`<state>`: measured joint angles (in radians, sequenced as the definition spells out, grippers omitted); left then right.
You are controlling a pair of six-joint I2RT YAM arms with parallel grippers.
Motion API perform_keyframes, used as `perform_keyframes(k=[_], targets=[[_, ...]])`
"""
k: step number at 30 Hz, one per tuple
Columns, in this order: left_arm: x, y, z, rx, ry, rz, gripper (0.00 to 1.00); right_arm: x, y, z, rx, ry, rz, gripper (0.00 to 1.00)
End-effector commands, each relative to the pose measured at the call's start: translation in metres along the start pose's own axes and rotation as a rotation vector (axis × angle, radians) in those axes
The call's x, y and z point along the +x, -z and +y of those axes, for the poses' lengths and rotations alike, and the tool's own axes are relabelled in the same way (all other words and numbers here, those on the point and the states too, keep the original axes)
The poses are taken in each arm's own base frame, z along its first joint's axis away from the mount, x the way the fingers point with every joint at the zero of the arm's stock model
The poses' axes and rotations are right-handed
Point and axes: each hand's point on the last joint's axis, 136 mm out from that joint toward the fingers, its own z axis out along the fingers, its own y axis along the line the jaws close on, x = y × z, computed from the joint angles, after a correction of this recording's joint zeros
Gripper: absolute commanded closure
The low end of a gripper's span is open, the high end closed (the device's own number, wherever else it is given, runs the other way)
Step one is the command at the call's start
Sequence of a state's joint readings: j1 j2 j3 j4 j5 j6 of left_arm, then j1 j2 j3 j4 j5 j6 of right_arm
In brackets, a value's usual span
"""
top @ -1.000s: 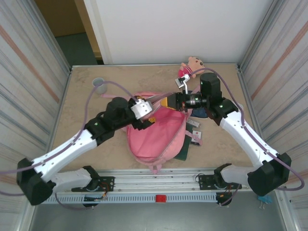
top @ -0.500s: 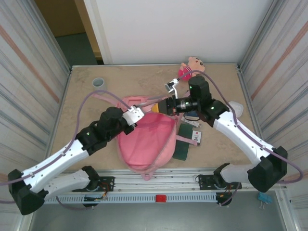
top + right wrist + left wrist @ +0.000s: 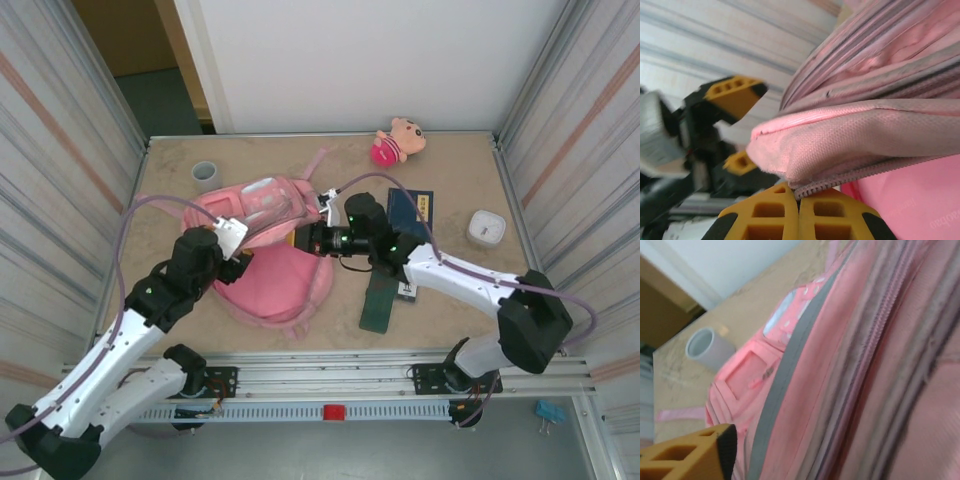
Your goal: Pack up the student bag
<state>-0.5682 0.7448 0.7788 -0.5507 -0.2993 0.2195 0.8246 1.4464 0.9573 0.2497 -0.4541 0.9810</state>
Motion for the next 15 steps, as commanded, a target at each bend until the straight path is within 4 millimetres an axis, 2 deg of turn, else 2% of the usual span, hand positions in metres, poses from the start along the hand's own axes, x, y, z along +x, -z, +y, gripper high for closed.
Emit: perform_keyframes(k=[1, 6, 9, 12, 15], targets=[[-0.004, 0.021, 0.007, 0.009, 0.150, -0.007, 0.19, -0.019, -0.015, -0.008, 0.014, -0.051, -0.150, 1.00], [-0.005, 0.036, 0.002, 0.064, 0.248, -0.020, 0.15, -0.003, -0.039, -0.020, 0.043, -0.120, -0.164, 1.00], [-0.009, 0.041, 0.003, 0.067, 0.301, -0.033, 0.15, 0.016, -0.047, -0.029, 0.077, -0.182, -0.141, 0.94], [-0.012, 0.040, 0.003, 0.072, 0.351, -0.032, 0.15, 0.040, -0.047, -0.043, 0.180, -0.189, -0.083, 0.78], [-0.014, 0.034, 0.000, 0.083, 0.400, -0.019, 0.16, 0.059, -0.035, -0.059, 0.278, -0.195, -0.035, 0.62]])
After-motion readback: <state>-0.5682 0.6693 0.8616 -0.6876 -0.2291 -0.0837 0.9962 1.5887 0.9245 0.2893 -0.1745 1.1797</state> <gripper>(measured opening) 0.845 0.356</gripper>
